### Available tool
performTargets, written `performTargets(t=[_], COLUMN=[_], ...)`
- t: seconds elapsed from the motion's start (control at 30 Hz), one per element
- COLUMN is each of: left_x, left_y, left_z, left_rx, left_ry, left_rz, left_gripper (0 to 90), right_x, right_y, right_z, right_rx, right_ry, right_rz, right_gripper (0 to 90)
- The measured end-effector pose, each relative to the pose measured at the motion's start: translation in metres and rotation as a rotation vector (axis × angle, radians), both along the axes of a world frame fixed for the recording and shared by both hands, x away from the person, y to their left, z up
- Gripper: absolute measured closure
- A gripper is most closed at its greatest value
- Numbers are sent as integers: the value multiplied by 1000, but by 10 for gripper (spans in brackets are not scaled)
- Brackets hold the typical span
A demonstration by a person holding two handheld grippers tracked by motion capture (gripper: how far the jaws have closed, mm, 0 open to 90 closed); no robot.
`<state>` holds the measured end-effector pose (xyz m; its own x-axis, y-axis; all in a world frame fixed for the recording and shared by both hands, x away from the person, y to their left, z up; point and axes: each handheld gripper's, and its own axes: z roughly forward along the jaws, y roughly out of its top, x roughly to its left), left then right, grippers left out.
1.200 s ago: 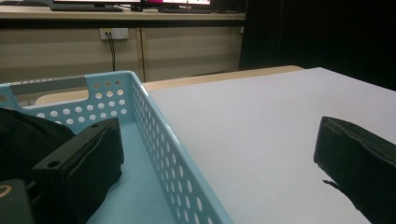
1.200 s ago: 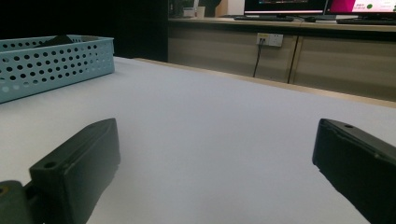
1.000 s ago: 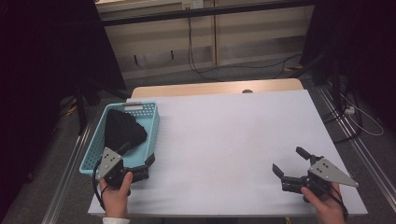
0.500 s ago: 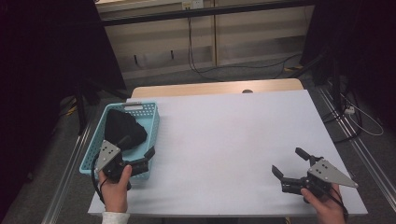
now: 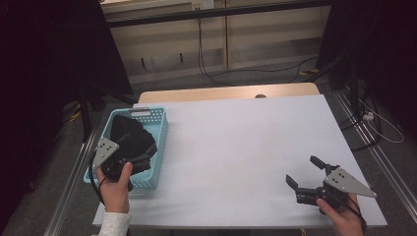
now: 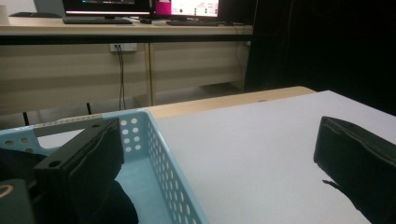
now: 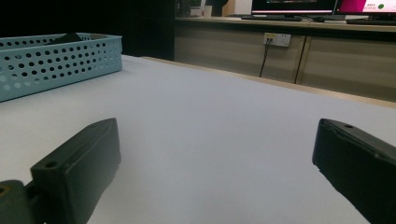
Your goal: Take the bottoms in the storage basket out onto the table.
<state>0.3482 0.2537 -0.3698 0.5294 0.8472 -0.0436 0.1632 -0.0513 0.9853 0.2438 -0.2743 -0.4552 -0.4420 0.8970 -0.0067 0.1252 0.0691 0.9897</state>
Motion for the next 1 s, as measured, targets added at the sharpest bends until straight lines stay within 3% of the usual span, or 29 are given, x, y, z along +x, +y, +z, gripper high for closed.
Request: performTargets(t=[0.3, 0.47, 0.77, 1.0], left_x=[16, 25, 40, 49], left_y=[5, 6, 1, -2], left_z=[4, 8, 14, 17], left_rx=[-16, -5, -21, -8], left_ry=[17, 22, 22, 22], left_rz=[11, 22, 31, 33], left_gripper=[16, 17, 17, 17], right_x=[0, 0, -1, -1], right_y=[-1, 0, -1, 0], right_z=[0, 1, 0, 1], right_rx=[1, 1, 1, -3], right_ry=[-2, -3, -2, -6], right_rz=[1, 9, 7, 12], right_gripper=[3, 2, 2, 3])
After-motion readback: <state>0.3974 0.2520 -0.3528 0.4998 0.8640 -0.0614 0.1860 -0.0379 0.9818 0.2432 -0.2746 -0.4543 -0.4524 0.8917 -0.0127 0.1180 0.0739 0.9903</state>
